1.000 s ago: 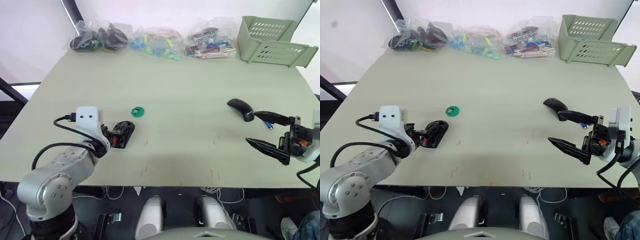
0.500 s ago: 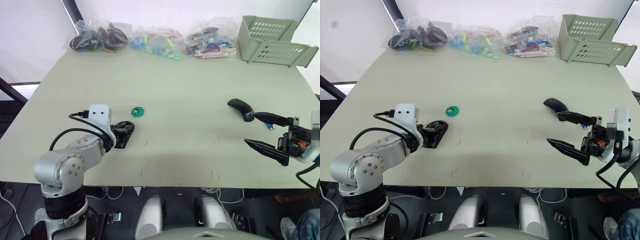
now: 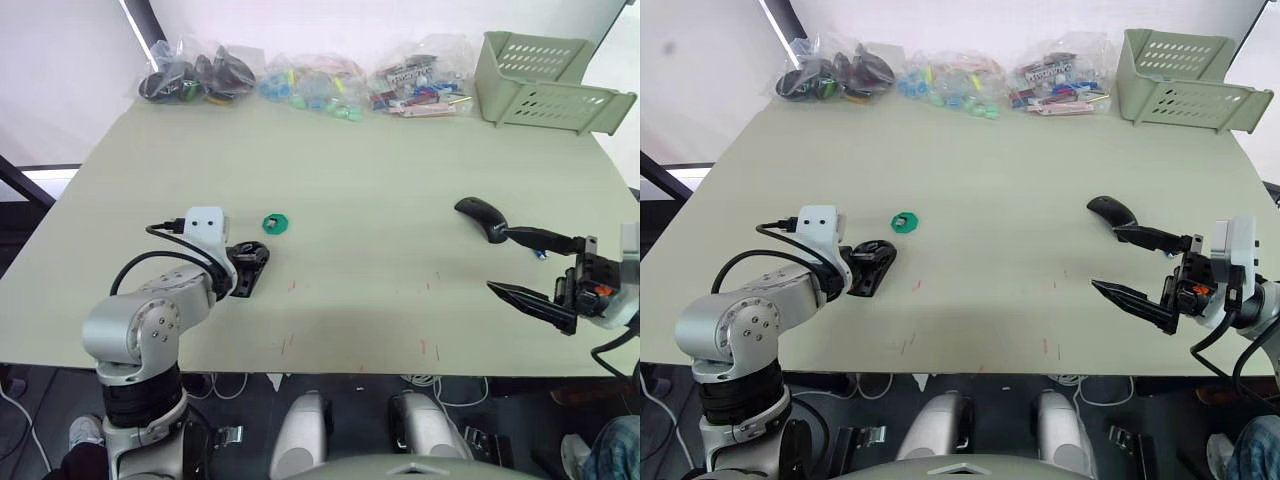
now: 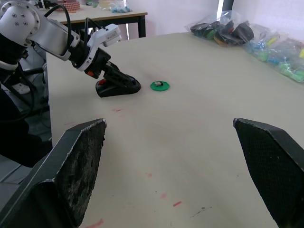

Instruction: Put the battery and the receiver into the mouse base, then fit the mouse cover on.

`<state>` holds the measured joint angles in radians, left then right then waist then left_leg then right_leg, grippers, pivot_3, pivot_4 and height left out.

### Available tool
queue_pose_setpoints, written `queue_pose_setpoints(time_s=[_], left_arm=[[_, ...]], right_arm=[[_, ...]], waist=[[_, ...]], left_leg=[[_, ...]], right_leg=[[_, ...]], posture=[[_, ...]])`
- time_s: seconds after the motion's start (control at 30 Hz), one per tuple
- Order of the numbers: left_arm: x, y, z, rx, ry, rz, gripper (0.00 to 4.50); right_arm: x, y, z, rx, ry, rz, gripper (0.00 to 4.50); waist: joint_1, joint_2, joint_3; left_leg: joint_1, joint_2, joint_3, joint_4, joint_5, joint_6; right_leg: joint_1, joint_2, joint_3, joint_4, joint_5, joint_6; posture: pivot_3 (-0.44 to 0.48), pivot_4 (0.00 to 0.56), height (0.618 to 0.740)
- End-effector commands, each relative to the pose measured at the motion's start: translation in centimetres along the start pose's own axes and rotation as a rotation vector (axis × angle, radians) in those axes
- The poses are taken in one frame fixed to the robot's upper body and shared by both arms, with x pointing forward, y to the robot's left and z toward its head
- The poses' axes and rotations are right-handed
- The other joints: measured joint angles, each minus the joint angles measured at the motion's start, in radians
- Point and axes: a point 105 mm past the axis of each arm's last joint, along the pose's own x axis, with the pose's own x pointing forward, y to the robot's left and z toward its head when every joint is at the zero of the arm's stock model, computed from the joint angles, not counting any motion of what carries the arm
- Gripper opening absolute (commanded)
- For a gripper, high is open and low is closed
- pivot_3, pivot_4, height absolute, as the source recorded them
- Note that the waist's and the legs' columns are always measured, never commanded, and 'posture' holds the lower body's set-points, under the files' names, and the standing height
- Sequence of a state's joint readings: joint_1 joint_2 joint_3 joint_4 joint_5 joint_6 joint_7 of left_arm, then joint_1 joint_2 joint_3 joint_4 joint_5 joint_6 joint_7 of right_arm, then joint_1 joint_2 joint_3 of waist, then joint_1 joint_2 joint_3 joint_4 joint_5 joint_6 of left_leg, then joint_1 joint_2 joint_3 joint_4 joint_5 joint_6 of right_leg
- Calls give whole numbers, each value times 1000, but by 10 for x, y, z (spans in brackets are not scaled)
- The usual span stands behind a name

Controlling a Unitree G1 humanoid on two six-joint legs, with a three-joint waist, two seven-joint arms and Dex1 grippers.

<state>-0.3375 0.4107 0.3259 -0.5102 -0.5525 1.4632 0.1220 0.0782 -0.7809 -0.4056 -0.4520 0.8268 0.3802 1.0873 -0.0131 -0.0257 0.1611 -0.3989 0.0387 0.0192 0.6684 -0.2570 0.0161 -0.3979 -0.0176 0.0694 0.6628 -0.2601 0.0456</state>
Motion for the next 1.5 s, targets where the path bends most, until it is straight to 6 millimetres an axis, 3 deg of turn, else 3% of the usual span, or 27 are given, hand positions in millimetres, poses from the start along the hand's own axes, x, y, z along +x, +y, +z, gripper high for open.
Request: queue_pose_setpoints(time_s=[0.03,0.63,0.67,0.77,1.03,1.27,1.5], left_arm=[[2,4,-7,-10,34,4,4350],[0,9,0,-9,25,1,4350],[0,9,0,-10,26,2,3852],[-1,10,-1,-11,31,5,3004],[-6,15,1,-3,29,-4,2956],[-21,9,17,73,-21,-173,2956],[-52,-40,29,316,-36,-605,2956]], right_arm=[[-3,0,7,-42,-20,-3,4500],[1,2,4,-39,-24,-10,4500],[1,3,5,-39,-24,-10,4500],[2,3,5,-39,-24,-10,4500],[5,4,6,-37,-26,-10,4500],[5,4,4,-36,-24,-19,4500],[2,8,1,-33,-26,-42,4500]], waist=[[0,0,0],[0,-2,1],[0,-2,1],[0,-2,2],[-1,-2,2],[-1,-3,2],[1,-4,3]], left_leg=[[0,0,0,0,0,0],[-1,0,-1,0,0,0],[-1,0,0,0,0,0],[-1,0,-1,0,0,0],[-1,0,0,0,0,0],[-1,0,-1,0,0,0],[-1,0,0,0,0,0]], right_leg=[[0,0,0,0,0,0],[0,0,0,0,0,0],[0,0,0,0,0,0],[0,0,0,0,0,0],[0,0,0,0,0,0],[0,0,-1,0,0,0],[0,-2,-1,-1,0,0]], posture=[[0,150,740],[0,150,740],[0,150,740],[0,150,740],[0,150,740],[0,150,740],[0,150,740]])
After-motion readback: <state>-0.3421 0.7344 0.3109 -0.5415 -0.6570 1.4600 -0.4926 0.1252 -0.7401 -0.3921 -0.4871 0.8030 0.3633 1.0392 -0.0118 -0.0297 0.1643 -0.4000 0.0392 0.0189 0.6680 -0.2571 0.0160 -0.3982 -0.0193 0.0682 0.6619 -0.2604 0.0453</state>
